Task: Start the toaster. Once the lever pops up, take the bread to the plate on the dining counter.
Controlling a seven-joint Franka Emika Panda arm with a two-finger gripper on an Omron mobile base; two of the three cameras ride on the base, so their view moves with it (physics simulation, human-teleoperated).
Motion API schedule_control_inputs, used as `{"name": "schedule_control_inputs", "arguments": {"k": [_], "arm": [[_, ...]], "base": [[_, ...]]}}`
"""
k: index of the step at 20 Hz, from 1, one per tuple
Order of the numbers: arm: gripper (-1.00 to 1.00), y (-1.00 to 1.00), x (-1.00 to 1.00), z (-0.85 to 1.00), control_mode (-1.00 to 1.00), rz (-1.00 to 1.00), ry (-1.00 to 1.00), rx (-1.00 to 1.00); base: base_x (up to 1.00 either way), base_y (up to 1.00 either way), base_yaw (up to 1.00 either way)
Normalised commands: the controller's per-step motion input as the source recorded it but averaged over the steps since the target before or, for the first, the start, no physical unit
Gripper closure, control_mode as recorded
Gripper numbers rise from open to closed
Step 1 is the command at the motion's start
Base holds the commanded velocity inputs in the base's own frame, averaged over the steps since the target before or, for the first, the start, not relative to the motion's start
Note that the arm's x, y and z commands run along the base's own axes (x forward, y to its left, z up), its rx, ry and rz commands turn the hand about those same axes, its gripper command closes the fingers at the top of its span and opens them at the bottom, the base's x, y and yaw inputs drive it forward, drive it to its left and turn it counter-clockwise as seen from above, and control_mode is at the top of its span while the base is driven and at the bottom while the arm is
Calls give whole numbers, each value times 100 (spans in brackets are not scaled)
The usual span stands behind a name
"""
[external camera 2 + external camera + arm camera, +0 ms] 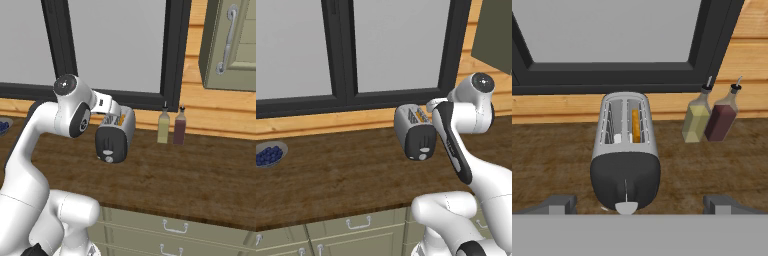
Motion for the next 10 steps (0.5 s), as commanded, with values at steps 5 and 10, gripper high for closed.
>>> {"name": "schedule_control_inputs", "arguments": {"k": [5, 10], "arm": [[-100, 0, 0, 0, -100, 0, 0, 0], [-100, 0, 0, 0, -100, 0, 0, 0]], "base": [[0, 0, 0], [0, 0, 0]]}}
